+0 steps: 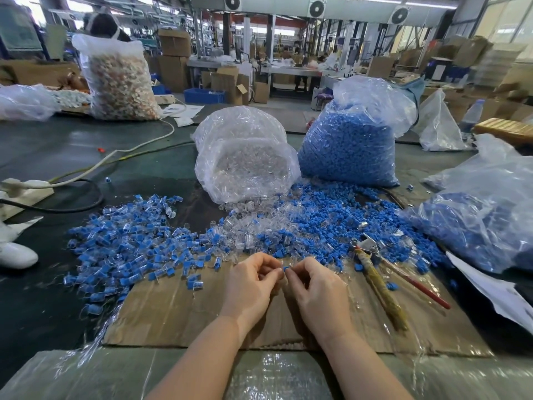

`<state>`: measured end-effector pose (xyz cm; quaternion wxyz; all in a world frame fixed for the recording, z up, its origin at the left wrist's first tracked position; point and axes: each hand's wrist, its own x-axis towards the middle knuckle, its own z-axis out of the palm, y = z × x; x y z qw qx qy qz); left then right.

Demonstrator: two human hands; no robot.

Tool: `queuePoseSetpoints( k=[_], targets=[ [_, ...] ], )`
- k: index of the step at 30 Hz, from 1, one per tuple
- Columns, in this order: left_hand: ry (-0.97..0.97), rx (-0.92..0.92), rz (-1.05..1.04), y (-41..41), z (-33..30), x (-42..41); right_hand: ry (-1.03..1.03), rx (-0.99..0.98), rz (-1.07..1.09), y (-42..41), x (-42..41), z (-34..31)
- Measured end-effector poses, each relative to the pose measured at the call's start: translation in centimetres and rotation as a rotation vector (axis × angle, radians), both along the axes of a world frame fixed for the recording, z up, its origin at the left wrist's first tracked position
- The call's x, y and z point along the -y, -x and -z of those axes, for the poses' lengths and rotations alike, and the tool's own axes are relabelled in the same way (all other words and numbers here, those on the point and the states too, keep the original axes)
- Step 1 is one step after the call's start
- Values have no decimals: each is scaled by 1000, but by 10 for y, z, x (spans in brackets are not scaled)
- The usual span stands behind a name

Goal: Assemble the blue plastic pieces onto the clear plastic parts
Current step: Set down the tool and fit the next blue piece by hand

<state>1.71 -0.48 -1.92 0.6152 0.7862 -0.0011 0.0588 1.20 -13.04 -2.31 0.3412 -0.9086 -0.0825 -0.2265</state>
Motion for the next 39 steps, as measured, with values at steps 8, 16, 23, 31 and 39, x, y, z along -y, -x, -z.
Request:
queuePoseSetpoints(
  k=[8, 16, 23, 31, 39],
  targets=[
    [65, 10, -7, -1, 0, 1, -40, 50, -107, 2, 2, -4],
    [45, 26, 9, 0, 0, 0, -50, 27, -149, 1, 4, -4],
    [-13, 30, -2, 0, -1, 0, -4, 82, -95, 1, 2, -2],
    [-21, 45, -8, 0, -2, -1, -7, 85, -132, 1, 2, -2],
    [8, 40, 9, 2, -4, -1, -40, 87, -170, 1, 3, -3]
  ],
)
